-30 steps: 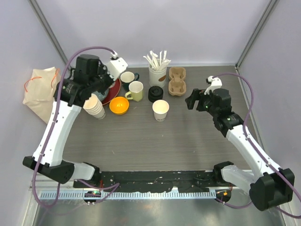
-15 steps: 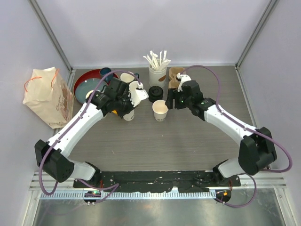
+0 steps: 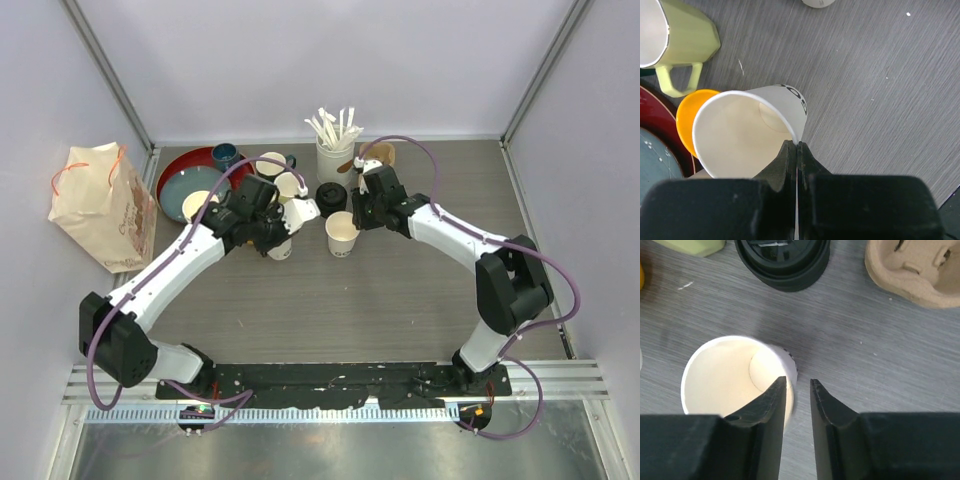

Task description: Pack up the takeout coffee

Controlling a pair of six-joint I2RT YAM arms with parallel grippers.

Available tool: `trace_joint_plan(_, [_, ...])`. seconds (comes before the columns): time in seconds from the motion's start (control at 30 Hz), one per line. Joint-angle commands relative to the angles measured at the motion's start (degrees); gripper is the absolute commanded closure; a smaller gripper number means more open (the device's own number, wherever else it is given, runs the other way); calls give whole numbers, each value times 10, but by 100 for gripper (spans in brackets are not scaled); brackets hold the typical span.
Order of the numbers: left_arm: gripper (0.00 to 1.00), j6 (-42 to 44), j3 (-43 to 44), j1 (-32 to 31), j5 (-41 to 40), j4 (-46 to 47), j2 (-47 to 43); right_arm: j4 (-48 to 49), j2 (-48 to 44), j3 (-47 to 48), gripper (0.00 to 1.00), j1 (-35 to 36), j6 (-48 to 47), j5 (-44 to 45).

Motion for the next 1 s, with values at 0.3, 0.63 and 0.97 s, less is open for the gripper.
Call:
trace_joint_plan(0.3, [100,38,-10,-66,-21,89,54,-70,-85,-7,99,4,-53,113])
trace_joint_plan(0.63, [100,54,19,-117,-43,99,121,-72,-164,-99,99,-67,-36,60])
trace_joint_plan(0.97, [100,58,14,-116,-50,94,124,-58,-144,-114,99,-71,-33,38])
